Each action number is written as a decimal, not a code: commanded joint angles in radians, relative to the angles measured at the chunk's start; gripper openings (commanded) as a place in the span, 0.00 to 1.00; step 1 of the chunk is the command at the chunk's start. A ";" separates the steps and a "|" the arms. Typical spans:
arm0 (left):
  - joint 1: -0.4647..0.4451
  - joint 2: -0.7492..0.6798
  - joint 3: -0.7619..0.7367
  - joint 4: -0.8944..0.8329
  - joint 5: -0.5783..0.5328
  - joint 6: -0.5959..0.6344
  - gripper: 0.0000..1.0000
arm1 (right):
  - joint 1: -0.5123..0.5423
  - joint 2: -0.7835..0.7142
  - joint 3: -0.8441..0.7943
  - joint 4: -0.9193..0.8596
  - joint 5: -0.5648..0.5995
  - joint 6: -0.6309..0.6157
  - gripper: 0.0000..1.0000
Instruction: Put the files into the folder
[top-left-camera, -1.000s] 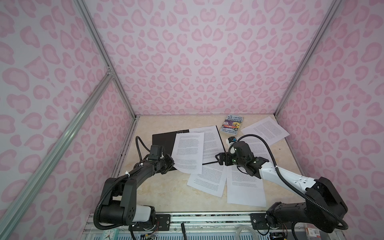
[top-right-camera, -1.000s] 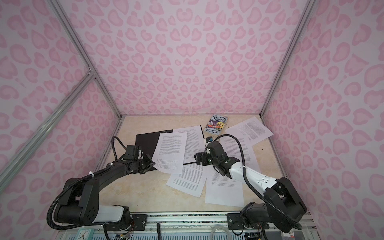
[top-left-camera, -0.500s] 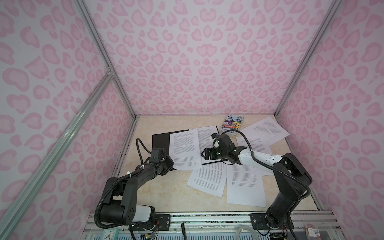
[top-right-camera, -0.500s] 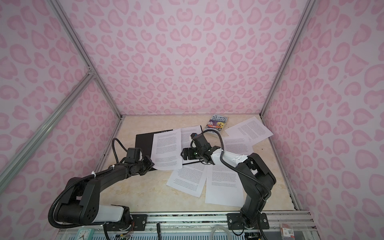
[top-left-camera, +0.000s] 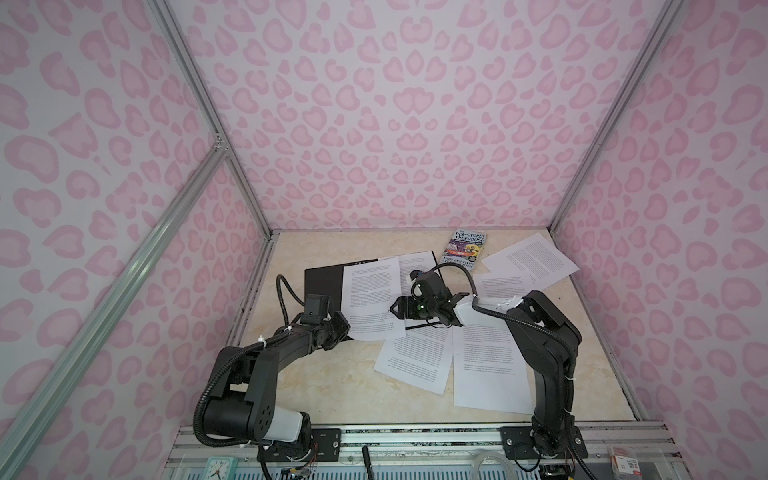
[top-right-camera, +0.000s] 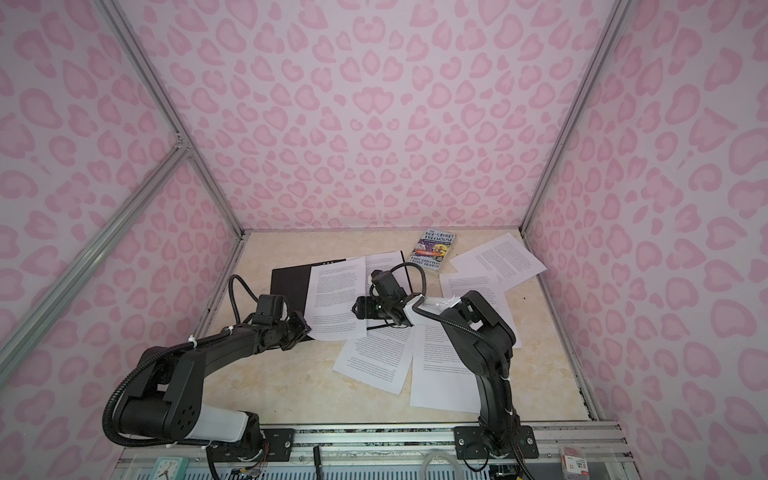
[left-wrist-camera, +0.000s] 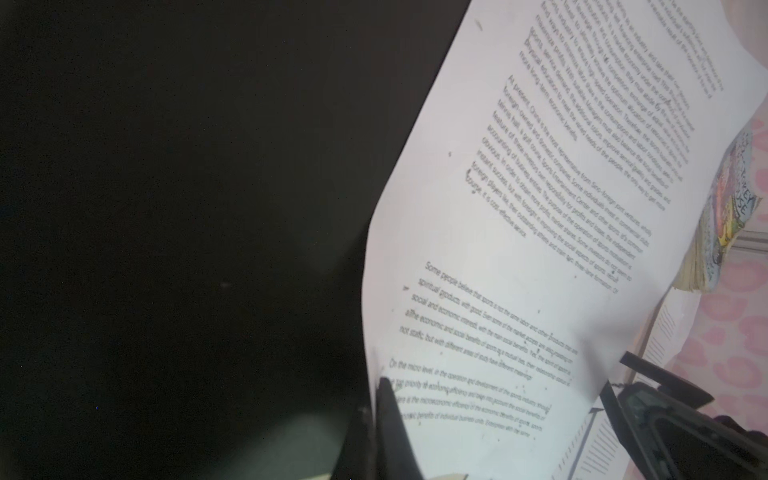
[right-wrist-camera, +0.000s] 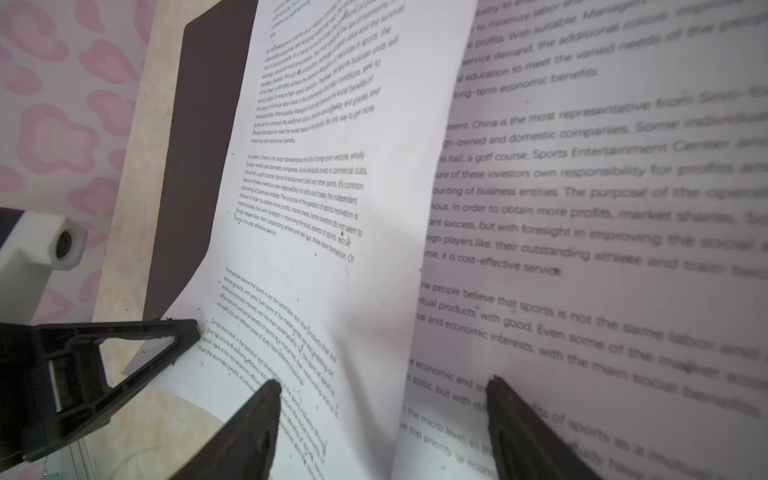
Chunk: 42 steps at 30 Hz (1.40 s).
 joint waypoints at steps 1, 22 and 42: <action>0.000 0.004 0.011 0.022 0.012 0.007 0.03 | 0.008 0.016 -0.007 0.084 -0.031 0.040 0.73; -0.001 0.038 0.013 0.037 0.025 0.002 0.03 | 0.010 0.002 -0.096 0.299 -0.143 0.171 0.44; -0.001 0.041 0.014 0.035 0.027 0.000 0.03 | 0.055 -0.038 -0.213 0.413 -0.060 0.267 0.45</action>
